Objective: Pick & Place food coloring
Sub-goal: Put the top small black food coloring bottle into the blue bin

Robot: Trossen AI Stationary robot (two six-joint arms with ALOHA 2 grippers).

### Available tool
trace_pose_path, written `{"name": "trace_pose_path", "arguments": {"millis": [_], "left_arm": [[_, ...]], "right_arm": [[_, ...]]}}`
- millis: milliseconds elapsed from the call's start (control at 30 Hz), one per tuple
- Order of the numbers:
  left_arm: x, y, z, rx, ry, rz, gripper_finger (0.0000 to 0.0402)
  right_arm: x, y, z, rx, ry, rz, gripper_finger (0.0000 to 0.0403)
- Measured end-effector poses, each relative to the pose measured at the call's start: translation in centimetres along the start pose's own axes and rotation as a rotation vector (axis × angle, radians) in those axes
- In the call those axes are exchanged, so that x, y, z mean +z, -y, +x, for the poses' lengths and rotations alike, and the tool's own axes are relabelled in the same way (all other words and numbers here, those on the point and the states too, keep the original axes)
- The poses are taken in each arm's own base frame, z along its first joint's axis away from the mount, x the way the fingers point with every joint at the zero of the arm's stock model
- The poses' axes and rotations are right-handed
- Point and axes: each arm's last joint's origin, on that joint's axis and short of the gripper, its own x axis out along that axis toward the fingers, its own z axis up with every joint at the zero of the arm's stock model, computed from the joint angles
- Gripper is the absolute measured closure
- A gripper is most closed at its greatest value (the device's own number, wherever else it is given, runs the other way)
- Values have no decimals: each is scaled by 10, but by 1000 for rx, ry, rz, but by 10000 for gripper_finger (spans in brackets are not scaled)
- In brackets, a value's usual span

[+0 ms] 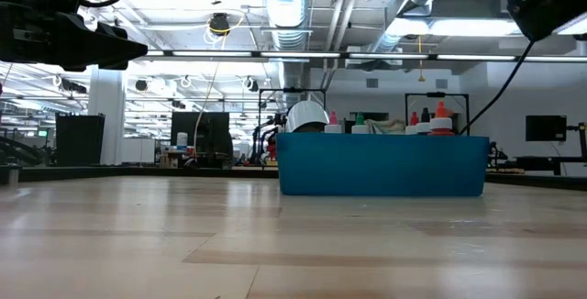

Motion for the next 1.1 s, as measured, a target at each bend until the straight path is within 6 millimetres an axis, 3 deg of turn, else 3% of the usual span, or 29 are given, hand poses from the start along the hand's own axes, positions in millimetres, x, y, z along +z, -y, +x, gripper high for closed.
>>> {"name": "trace_pose_path", "arguments": {"millis": [400,800,933,1100], "left_arm": [[0,0,0,0,-1,0,297],[0,0,0,0,0,0,297],[0,0,0,0,0,0,297],[0,0,0,0,0,0,297]], "right_arm": [[1,-12,23,-73,5,-23,181],[5,-6,46,-32,5,-18,183],[4,-5,49,-35,-7,-17,204],[7,-5,51,-22,-22,-8,261]]}}
